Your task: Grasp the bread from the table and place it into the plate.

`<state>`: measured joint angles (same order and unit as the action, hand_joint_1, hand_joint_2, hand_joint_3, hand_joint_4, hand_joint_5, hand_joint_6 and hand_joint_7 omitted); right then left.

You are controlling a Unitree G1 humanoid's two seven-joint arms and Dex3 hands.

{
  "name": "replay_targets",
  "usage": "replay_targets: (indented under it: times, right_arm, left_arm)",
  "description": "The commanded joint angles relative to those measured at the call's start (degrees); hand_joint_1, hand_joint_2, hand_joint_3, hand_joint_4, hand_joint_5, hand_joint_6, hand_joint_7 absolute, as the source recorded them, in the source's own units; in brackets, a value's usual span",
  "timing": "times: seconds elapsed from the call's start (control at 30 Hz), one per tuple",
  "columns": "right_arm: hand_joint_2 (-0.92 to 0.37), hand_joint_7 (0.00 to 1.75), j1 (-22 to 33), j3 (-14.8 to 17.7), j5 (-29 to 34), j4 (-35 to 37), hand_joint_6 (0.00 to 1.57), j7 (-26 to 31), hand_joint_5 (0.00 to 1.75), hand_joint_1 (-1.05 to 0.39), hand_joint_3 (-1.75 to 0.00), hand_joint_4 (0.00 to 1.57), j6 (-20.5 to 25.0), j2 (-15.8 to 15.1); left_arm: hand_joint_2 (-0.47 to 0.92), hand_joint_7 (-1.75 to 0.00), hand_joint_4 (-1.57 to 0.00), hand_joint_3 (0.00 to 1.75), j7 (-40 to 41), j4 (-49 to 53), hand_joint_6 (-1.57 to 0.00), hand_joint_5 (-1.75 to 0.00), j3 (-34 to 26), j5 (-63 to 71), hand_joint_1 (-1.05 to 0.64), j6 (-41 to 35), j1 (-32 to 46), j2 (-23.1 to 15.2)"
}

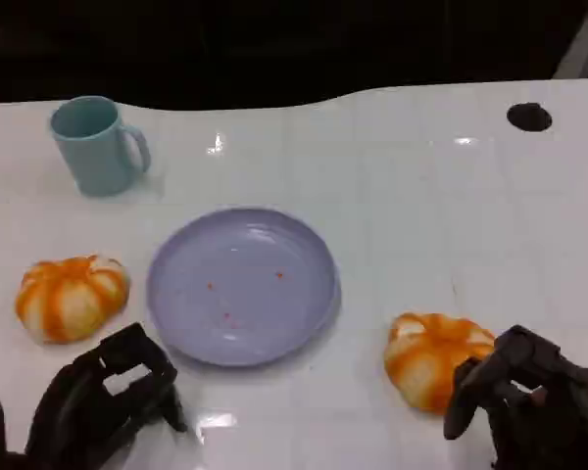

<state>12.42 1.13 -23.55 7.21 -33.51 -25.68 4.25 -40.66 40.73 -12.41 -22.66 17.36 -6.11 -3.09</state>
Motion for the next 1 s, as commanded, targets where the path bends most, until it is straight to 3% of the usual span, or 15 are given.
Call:
replay_targets:
  times: [0.03,1.0]
  right_arm:
    - [-0.61,1.27,0.0,0.3,-0.4,-0.2,0.74,-0.4,1.71,-0.48,-0.83,0.74,-0.1,-0.8]
    - [-0.63,1.19,0.0,0.3,-0.5,-0.2,0.75,-0.6,1.69,-0.49,-0.77,0.73,-1.0,-0.5]
  left_arm:
    - [0.92,-1.45,-0.79,0.14,0.9,0.6,-0.71,-1.70,-0.2,0.8,-0.53,-1.0,1.3,-0.7]
    - [0.92,-1.44,-0.77,0.15,0.8,-0.1,-0.70,-1.71,-0.2,0.8,-0.53,-0.8,1.7,-0.7]
